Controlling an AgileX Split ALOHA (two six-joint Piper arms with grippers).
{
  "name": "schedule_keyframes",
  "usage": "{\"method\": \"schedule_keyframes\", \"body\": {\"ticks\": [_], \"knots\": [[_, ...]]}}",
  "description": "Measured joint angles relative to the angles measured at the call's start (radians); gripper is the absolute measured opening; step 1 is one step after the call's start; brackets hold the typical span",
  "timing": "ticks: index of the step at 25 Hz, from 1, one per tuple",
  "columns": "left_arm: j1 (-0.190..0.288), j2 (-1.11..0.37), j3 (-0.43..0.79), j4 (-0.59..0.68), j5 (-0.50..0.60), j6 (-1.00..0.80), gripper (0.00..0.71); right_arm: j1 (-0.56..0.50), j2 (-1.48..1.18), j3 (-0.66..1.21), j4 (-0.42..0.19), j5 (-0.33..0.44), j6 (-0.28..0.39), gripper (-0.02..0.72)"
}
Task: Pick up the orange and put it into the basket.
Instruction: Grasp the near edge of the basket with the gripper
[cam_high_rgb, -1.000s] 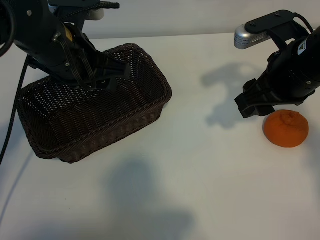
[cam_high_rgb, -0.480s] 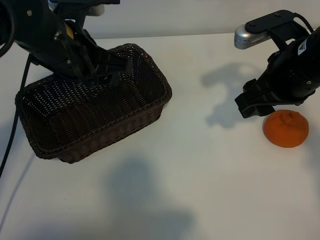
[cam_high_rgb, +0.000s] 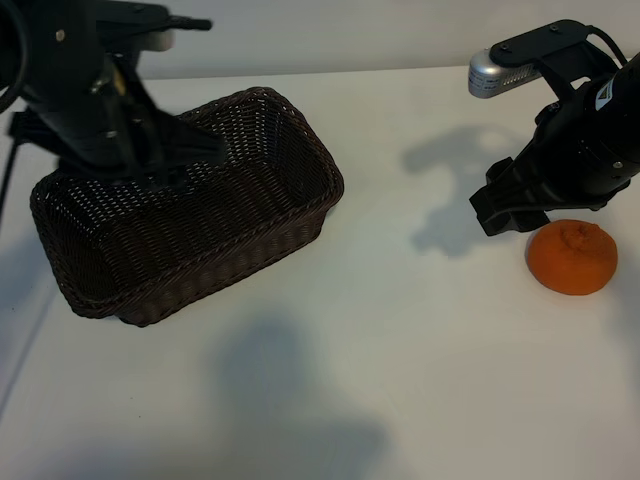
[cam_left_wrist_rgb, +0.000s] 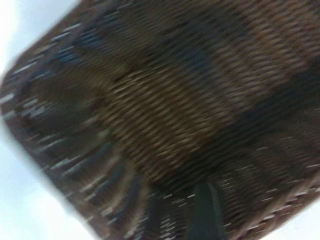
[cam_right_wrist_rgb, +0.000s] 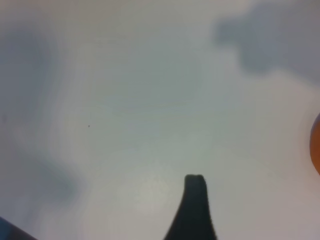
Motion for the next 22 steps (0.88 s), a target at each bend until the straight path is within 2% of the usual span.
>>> {"method": "schedule_keyframes", "body": {"ticks": [3, 6, 11, 16, 19, 22], "knots": [[0.004, -0.049, 0.032, 0.068, 0.016, -0.065, 0.552, 0.000, 0.000, 0.000, 0.000, 0.000, 0.001, 0.583], [0.034, -0.115, 0.093, 0.098, 0.018, -0.126, 0.552, 0.000, 0.000, 0.000, 0.000, -0.001, 0.001, 0.583], [0.148, -0.223, 0.268, 0.105, 0.001, -0.194, 0.552, 0.000, 0.000, 0.000, 0.000, -0.002, 0.001, 0.583], [0.256, -0.320, 0.439, 0.074, -0.134, -0.243, 0.552, 0.000, 0.000, 0.000, 0.000, -0.002, 0.001, 0.583], [0.307, -0.321, 0.478, 0.046, -0.204, -0.245, 0.552, 0.000, 0.000, 0.000, 0.002, -0.002, 0.000, 0.583], [0.334, -0.302, 0.481, 0.034, -0.258, -0.245, 0.552, 0.000, 0.000, 0.000, 0.004, -0.002, -0.001, 0.582]]}}
